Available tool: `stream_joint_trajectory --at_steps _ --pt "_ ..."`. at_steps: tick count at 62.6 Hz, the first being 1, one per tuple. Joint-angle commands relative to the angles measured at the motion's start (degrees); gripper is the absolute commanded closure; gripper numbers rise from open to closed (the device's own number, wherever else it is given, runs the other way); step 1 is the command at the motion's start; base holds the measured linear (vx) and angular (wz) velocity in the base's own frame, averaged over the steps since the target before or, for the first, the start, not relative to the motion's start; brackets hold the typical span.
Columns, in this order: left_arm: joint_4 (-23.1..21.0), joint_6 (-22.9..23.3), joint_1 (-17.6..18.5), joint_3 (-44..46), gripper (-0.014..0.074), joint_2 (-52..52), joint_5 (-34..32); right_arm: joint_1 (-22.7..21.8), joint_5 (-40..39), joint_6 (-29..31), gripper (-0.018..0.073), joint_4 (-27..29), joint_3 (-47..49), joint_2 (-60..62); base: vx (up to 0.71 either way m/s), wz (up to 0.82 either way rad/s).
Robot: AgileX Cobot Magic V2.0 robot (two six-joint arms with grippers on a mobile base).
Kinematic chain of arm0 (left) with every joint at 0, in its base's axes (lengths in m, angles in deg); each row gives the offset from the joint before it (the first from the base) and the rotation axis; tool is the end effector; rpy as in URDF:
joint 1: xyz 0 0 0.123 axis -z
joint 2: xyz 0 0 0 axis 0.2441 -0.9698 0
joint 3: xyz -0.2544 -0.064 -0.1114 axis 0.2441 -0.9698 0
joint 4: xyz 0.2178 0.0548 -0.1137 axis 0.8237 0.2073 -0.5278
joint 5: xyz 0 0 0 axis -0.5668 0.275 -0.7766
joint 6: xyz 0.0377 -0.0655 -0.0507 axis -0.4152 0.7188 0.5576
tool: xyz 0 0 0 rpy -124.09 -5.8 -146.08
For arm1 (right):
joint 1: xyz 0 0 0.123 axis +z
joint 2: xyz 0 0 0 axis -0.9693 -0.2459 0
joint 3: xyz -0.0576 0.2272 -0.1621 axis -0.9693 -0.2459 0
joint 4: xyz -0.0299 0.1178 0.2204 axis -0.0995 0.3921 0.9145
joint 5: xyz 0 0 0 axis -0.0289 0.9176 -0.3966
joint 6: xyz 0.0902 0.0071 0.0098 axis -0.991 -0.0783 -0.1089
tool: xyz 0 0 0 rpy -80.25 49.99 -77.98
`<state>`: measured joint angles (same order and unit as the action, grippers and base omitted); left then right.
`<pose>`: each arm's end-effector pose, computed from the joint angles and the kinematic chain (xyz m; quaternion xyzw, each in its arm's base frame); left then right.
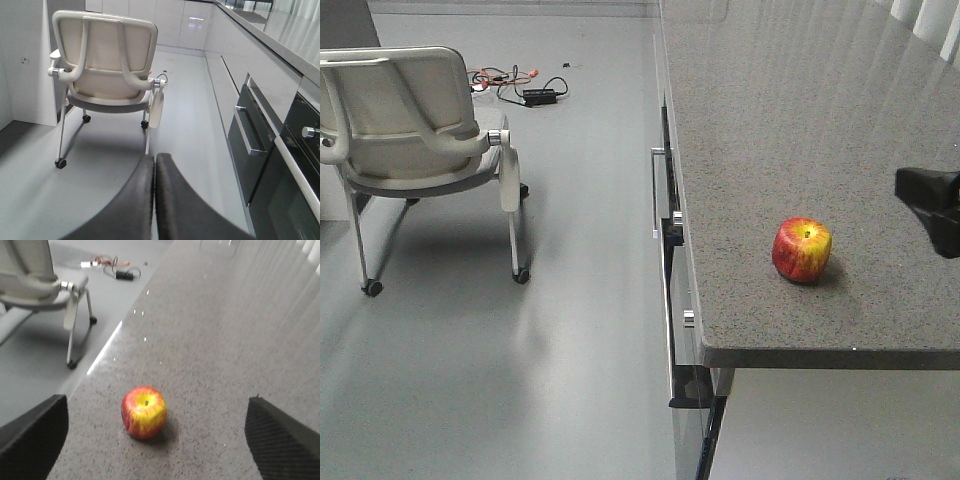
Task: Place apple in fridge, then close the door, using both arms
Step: 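Lower the right gripper over the red-yellow apple on the counter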
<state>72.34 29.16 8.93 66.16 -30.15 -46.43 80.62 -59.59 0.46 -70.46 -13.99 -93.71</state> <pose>0.0548 0.0075 0.1823 -0.1062 0.7596 -0.0133 0.6415 0.1832 0.0218 0.3818 -0.1216 0.8207 0.0061 0.5582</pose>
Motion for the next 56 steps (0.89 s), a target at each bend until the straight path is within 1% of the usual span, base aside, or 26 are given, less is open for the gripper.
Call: stream_joint_trajectory --at_steps 1,8,16,25,30,45,56 --pt "-0.37 0.49 0.1 -1.62 0.0603 0.85 -3.99 -0.17 -2.37 0.71 -0.0138 0.31 3.98 -2.84 0.0 0.0" --pt "-0.37 0.49 0.1 -1.62 0.0603 0.85 -3.99 -0.17 2.05 2.19 -0.0126 0.03 9.32 -8.71 0.0 0.0" --pt "-0.37 0.49 0.1 -1.62 0.0603 0.85 -3.99 -0.17 8.47 5.2 -0.0121 0.02 16.14 -17.36 0.0 0.0" --pt "-0.37 0.49 0.1 -1.62 0.0603 0.85 -3.99 -0.17 14.05 9.33 -0.0115 0.08 22.52 -25.25 0.0 0.0" --pt "-0.37 0.49 0.1 -1.62 0.0603 0.85 -3.99 -0.17 16.95 10.45 -0.0113 0.08 25.57 -29.06 0.0 0.0" --pt "-0.37 0.49 0.1 -1.62 0.0603 0.85 -3.99 -0.17 20.36 11.81 -0.0107 -0.03 33.13 -38.38 0.0 0.0" --pt "-0.37 0.49 0.1 -1.62 0.0603 0.85 -3.99 -0.17 20.67 11.95 -0.0101 -0.35 35.56 -43.13 0.0 0.0"
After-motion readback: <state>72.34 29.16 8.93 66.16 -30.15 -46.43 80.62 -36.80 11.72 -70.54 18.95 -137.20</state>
